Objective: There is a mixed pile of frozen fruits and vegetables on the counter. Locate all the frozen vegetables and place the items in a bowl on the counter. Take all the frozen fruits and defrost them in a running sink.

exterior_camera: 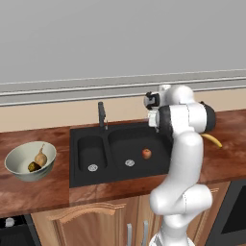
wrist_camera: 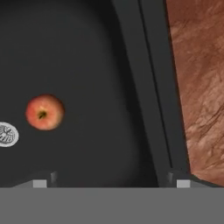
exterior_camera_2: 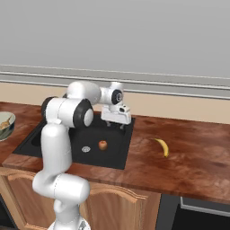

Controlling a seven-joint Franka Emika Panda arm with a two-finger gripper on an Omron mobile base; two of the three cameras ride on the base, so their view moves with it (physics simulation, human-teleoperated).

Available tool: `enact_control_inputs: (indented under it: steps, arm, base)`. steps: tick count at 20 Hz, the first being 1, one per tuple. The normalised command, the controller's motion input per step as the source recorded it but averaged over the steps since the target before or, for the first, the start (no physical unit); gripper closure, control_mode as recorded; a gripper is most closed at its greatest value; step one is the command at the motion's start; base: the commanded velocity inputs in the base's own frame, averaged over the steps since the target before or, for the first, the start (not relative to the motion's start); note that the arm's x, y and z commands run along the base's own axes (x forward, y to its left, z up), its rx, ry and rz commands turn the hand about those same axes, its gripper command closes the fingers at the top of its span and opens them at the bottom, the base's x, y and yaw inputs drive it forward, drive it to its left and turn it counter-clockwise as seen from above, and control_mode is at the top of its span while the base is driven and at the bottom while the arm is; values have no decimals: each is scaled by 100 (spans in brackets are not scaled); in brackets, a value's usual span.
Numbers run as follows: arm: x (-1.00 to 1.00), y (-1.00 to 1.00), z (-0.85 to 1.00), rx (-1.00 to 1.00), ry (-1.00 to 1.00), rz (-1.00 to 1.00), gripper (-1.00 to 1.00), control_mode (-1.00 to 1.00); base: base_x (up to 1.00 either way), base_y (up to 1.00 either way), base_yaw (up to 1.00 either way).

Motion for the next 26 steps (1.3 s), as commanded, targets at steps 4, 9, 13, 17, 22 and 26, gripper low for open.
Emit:
enact_control_inputs:
  steps: [4,9,13,17,22,26]
  arm:
    - [-7,-62,-4,9,0,20,-100,-100]
    - [0,-59,-5,7,0,22,-100,-100]
    - [0,-57,-2,6,0,24,-100,-100]
    - [2,-55,0,4,0,20,-100,-100]
    - [-14,-57,0,1,1,9,-100,-100]
    - [-5,-88,0,3,0,2,-100,-100]
  base:
    - [0,0,0]
    - [0,0,0]
    - [0,0,0]
    - [0,0,0]
    - [0,0,0]
    - [0,0,0]
